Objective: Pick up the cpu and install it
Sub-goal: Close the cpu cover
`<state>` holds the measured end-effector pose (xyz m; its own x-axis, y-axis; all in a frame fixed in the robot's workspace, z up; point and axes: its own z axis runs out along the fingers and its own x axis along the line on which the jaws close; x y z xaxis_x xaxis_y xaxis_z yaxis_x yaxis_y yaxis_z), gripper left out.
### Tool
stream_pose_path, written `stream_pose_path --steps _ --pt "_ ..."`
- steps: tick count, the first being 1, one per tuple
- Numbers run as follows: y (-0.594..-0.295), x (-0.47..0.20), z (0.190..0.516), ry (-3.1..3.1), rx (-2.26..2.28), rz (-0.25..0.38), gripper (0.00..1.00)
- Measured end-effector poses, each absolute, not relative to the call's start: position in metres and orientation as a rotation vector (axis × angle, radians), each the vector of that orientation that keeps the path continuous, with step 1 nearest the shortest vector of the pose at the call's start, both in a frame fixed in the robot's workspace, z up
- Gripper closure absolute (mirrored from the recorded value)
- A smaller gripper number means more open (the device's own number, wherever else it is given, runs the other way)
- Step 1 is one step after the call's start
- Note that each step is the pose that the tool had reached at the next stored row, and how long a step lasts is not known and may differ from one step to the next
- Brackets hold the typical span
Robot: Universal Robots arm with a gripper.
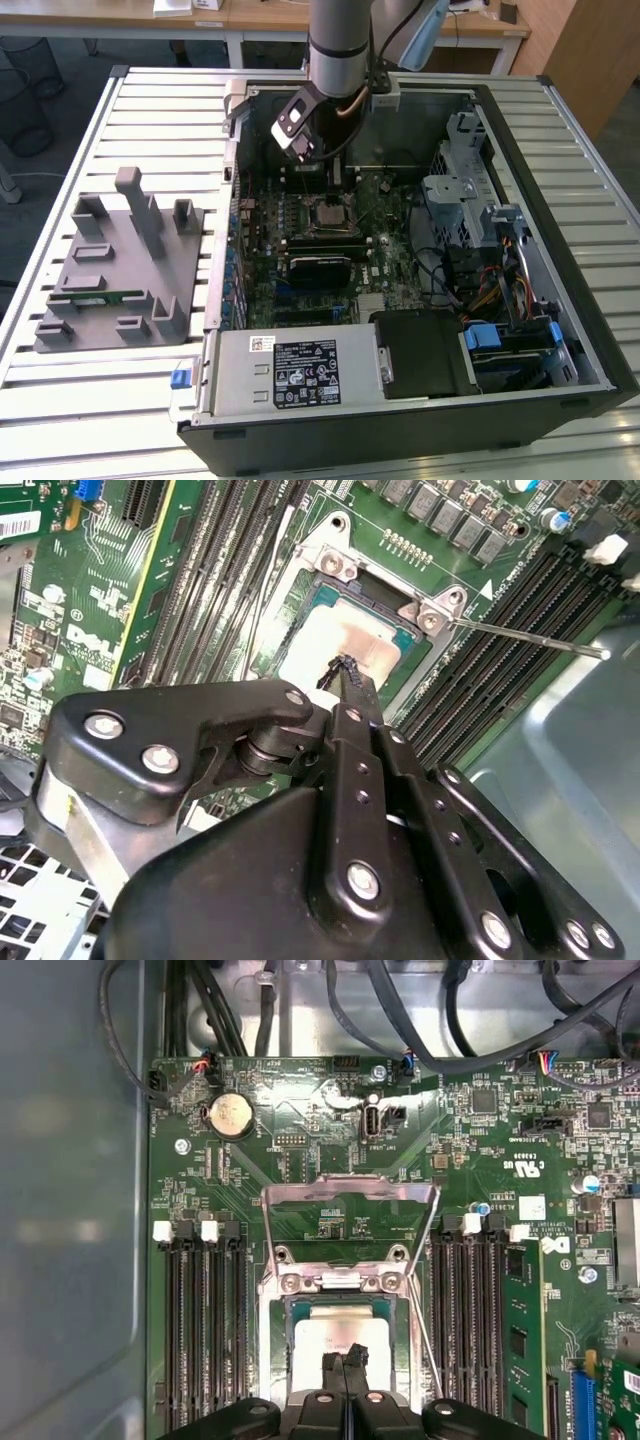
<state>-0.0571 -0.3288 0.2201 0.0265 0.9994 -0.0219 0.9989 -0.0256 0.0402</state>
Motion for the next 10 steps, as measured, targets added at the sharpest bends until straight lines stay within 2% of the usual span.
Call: stream_pose_path --steps 10 --pt "-0.3289 -0.0572 0.2236 2.161 2.219 0.019 0.89"
